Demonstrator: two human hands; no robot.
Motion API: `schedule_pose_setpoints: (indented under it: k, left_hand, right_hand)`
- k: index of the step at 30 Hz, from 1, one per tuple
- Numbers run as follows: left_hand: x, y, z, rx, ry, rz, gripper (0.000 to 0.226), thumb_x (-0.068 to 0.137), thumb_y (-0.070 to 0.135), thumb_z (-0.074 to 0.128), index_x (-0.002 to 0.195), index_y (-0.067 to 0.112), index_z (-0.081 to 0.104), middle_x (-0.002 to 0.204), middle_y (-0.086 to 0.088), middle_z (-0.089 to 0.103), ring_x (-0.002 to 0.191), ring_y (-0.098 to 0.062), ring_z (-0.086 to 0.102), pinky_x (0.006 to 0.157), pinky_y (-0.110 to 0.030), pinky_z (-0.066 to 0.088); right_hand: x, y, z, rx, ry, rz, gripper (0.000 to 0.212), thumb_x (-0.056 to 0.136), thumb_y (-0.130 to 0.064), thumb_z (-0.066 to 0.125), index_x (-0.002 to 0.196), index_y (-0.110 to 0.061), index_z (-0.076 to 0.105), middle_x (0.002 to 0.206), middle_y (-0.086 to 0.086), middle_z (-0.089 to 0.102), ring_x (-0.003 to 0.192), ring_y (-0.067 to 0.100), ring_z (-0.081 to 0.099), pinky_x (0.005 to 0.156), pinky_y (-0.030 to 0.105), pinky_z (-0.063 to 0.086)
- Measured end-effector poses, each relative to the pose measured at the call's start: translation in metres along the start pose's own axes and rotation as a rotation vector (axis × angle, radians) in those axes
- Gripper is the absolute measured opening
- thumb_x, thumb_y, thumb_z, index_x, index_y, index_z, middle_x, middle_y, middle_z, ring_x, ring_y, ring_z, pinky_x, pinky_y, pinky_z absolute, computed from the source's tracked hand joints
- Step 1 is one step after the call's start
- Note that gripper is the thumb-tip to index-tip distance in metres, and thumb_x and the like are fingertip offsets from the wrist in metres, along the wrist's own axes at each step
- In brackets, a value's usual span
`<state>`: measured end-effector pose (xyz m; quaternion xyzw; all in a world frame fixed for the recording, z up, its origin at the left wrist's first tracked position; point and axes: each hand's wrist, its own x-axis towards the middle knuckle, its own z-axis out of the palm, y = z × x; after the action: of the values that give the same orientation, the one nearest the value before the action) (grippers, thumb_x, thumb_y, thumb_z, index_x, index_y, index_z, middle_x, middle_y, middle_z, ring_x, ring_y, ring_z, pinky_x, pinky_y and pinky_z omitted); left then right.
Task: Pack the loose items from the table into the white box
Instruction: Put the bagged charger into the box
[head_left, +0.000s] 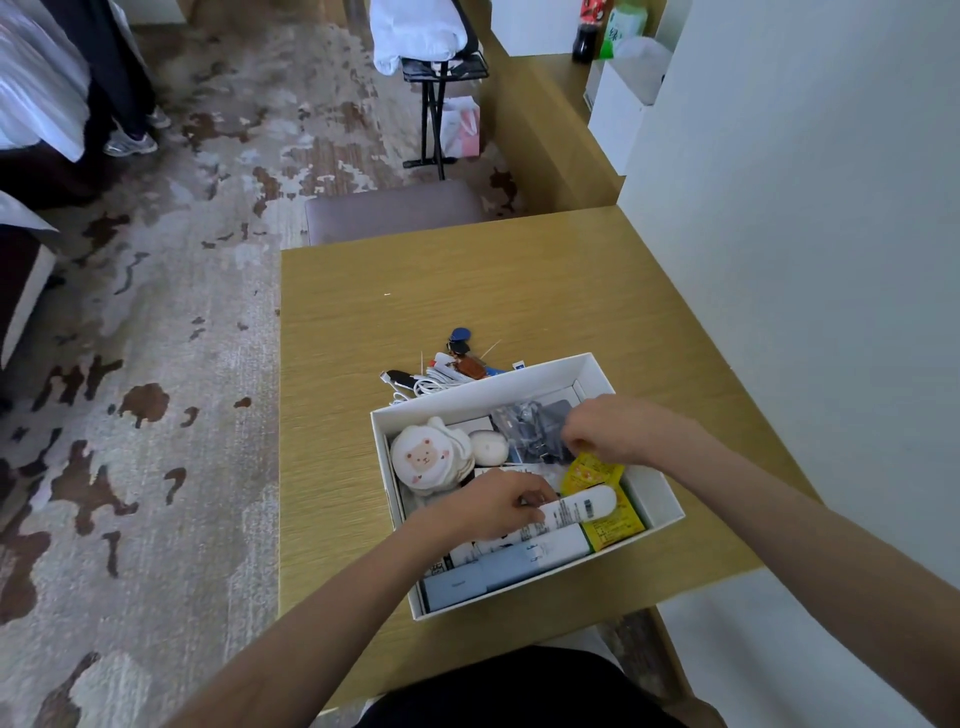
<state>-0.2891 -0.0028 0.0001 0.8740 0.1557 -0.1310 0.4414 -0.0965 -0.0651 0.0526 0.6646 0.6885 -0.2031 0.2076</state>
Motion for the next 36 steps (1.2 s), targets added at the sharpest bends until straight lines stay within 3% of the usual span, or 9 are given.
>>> schedule_pose_setpoints:
  k: [4, 7, 12, 17, 21, 25, 28, 32, 36]
  left_hand:
    - [0.001, 0.0, 0.001, 0.021, -0.004, 0.01, 0.032, 0.093, 0.018, 0.056, 0.125, 0.017, 0.058, 0.124, -0.005, 0.064, 0.111, -0.019, 0.059, 0.097, -0.035, 0.047]
    - [0.002, -0.002, 0.002, 0.027, -0.009, 0.012, 0.033, 0.093, 0.019, 0.056, 0.126, 0.018, 0.058, 0.125, -0.004, 0.063, 0.112, -0.018, 0.059, 0.099, -0.036, 0.047]
    - [0.003, -0.008, 0.006, 0.005, -0.01, -0.016, 0.034, 0.093, 0.023, 0.056, 0.127, 0.021, 0.056, 0.127, -0.003, 0.063, 0.113, -0.017, 0.059, 0.099, -0.035, 0.047]
    - [0.005, -0.009, 0.007, 0.023, -0.015, -0.005, 0.033, 0.093, 0.022, 0.055, 0.127, 0.022, 0.057, 0.126, -0.001, 0.063, 0.112, -0.016, 0.059, 0.099, -0.034, 0.047]
    - [0.006, -0.006, 0.007, 0.115, 0.036, 0.034, 0.03, 0.093, 0.021, 0.051, 0.122, 0.023, 0.059, 0.12, 0.0, 0.065, 0.104, -0.018, 0.059, 0.09, -0.031, 0.047]
    - [0.007, -0.007, 0.008, 0.192, 0.103, 0.069, 0.03, 0.091, 0.023, 0.049, 0.118, 0.02, 0.062, 0.116, -0.003, 0.062, 0.101, -0.019, 0.057, 0.084, -0.03, 0.046]
    - [0.006, -0.008, 0.007, 0.21, 0.097, 0.057, 0.033, 0.091, 0.023, 0.048, 0.121, 0.019, 0.06, 0.12, -0.003, 0.061, 0.106, -0.019, 0.056, 0.082, -0.025, 0.041]
    - [-0.006, -0.011, -0.005, 0.203, 0.12, 0.071, 0.026, 0.094, 0.028, 0.047, 0.115, 0.021, 0.062, 0.113, 0.001, 0.064, 0.099, -0.016, 0.058, 0.08, -0.028, 0.046]
    - [-0.022, -0.014, -0.045, 0.143, 0.383, 0.03, 0.021, 0.095, 0.034, 0.048, 0.108, 0.03, 0.064, 0.103, 0.012, 0.067, 0.08, 0.0, 0.057, 0.067, -0.019, 0.047]
  right_hand:
    - [0.01, -0.016, 0.007, -0.12, -0.113, -0.088, 0.028, 0.085, -0.002, 0.055, 0.1, -0.023, 0.067, 0.107, 0.005, 0.062, 0.092, 0.028, 0.06, 0.068, 0.033, 0.044]
    - [0.012, -0.015, 0.012, -0.022, -0.068, -0.093, 0.032, 0.088, -0.001, 0.053, 0.111, -0.019, 0.066, 0.113, 0.007, 0.063, 0.098, 0.027, 0.06, 0.075, 0.034, 0.045]
    - [0.007, -0.01, 0.018, 0.185, 0.0, -0.05, 0.03, 0.087, 0.002, 0.05, 0.107, -0.013, 0.065, 0.106, 0.007, 0.068, 0.098, 0.024, 0.06, 0.084, 0.038, 0.05]
    - [0.005, -0.011, 0.017, 0.252, 0.068, -0.106, 0.024, 0.083, 0.004, 0.054, 0.092, -0.013, 0.068, 0.093, 0.003, 0.069, 0.085, 0.016, 0.057, 0.076, 0.029, 0.046]
    - [0.007, -0.022, 0.023, 0.134, -0.047, -0.164, 0.027, 0.084, 0.003, 0.054, 0.097, -0.015, 0.068, 0.095, 0.005, 0.066, 0.082, 0.02, 0.056, 0.071, 0.029, 0.042]
    - [0.004, -0.019, 0.029, 0.19, -0.091, -0.124, 0.035, 0.082, 0.007, 0.051, 0.103, -0.016, 0.066, 0.103, 0.006, 0.067, 0.09, 0.023, 0.058, 0.074, 0.032, 0.045]
    - [0.0, -0.013, 0.024, 0.247, -0.032, -0.088, 0.029, 0.089, -0.002, 0.052, 0.11, -0.015, 0.065, 0.11, 0.005, 0.068, 0.098, 0.02, 0.06, 0.079, 0.027, 0.045]
    - [-0.004, -0.003, 0.003, 0.338, 0.117, -0.045, 0.015, 0.093, -0.018, 0.055, 0.101, -0.019, 0.067, 0.101, 0.0, 0.07, 0.085, 0.011, 0.057, 0.077, 0.026, 0.045]
    - [0.002, 0.004, -0.021, 0.473, 0.26, -0.037, 0.011, 0.092, -0.022, 0.056, 0.096, -0.024, 0.067, 0.096, -0.007, 0.069, 0.086, 0.009, 0.063, 0.078, 0.029, 0.052]
